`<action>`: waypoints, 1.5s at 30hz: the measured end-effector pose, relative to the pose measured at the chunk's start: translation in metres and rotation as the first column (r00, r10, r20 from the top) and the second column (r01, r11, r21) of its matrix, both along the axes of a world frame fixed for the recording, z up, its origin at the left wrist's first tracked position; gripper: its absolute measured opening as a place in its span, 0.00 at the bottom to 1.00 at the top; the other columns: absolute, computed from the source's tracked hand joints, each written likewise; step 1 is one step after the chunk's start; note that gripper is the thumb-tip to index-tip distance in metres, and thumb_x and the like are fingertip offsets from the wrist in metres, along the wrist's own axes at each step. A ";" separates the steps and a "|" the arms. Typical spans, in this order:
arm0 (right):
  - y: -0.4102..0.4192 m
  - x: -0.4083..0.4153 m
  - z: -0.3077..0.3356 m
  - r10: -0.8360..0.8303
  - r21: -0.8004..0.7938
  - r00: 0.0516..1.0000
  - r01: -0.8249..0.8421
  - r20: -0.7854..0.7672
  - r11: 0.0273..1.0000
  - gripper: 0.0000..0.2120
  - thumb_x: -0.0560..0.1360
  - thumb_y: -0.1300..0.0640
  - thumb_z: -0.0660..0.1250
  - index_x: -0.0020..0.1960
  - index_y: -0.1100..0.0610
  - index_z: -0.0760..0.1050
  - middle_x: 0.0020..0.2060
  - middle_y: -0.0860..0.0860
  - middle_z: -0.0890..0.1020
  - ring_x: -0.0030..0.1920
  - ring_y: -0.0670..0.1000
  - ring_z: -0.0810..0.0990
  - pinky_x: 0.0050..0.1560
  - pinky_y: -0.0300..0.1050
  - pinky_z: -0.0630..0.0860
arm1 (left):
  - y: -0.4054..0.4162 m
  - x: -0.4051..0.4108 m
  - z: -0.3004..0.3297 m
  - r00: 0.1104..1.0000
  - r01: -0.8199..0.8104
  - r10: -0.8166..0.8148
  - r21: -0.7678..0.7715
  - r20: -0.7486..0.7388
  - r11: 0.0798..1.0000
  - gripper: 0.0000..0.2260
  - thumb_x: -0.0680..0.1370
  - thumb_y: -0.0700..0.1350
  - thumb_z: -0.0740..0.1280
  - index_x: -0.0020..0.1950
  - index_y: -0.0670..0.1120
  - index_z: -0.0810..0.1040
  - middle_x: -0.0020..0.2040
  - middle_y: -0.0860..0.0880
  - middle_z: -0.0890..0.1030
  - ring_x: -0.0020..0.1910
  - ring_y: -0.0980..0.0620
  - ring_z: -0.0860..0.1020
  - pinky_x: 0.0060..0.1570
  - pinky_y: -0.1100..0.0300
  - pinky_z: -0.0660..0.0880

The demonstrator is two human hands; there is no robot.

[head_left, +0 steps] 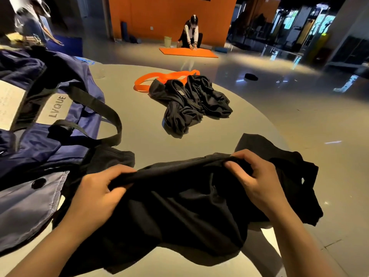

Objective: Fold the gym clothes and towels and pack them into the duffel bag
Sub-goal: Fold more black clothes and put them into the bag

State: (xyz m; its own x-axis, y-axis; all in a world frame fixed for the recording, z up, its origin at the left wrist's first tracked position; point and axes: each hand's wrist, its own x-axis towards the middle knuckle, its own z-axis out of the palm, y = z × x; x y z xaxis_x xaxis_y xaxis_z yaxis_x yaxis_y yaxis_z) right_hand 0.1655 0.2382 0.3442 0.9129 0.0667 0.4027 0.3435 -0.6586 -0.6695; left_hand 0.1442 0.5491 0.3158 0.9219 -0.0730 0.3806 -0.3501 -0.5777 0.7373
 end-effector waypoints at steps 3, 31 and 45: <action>-0.001 -0.005 -0.003 0.042 -0.072 0.998 -0.046 -0.052 0.996 0.05 0.77 0.58 0.65 0.48 0.49 0.77 0.41 0.40 0.80 0.45 0.42 0.78 0.43 0.34 0.74 | 0.007 -0.001 0.008 1.000 -0.009 0.009 -0.016 -0.015 1.000 0.16 0.66 0.42 0.66 0.44 0.63 0.80 0.40 0.58 0.82 0.26 0.46 0.74 0.29 0.65 0.70; 0.004 -0.025 0.004 0.133 -0.072 0.984 -0.142 -0.115 0.987 0.07 0.74 0.57 0.70 0.49 0.46 0.80 0.42 0.38 0.82 0.45 0.41 0.81 0.41 0.35 0.76 | -0.077 0.010 0.005 0.990 0.102 -0.114 -0.132 -0.087 0.986 0.03 0.75 0.51 0.69 0.43 0.57 0.82 0.41 0.62 0.83 0.44 0.60 0.81 0.45 0.58 0.78; -0.033 0.032 0.085 -0.087 0.075 0.959 0.069 0.269 0.995 0.07 0.76 0.61 0.67 0.45 0.49 0.79 0.36 0.38 0.82 0.38 0.34 0.78 0.41 0.27 0.70 | 0.009 0.017 0.054 0.995 -0.026 0.045 0.203 -0.087 0.979 0.06 0.75 0.50 0.70 0.40 0.61 0.78 0.41 0.63 0.80 0.41 0.62 0.78 0.39 0.58 0.74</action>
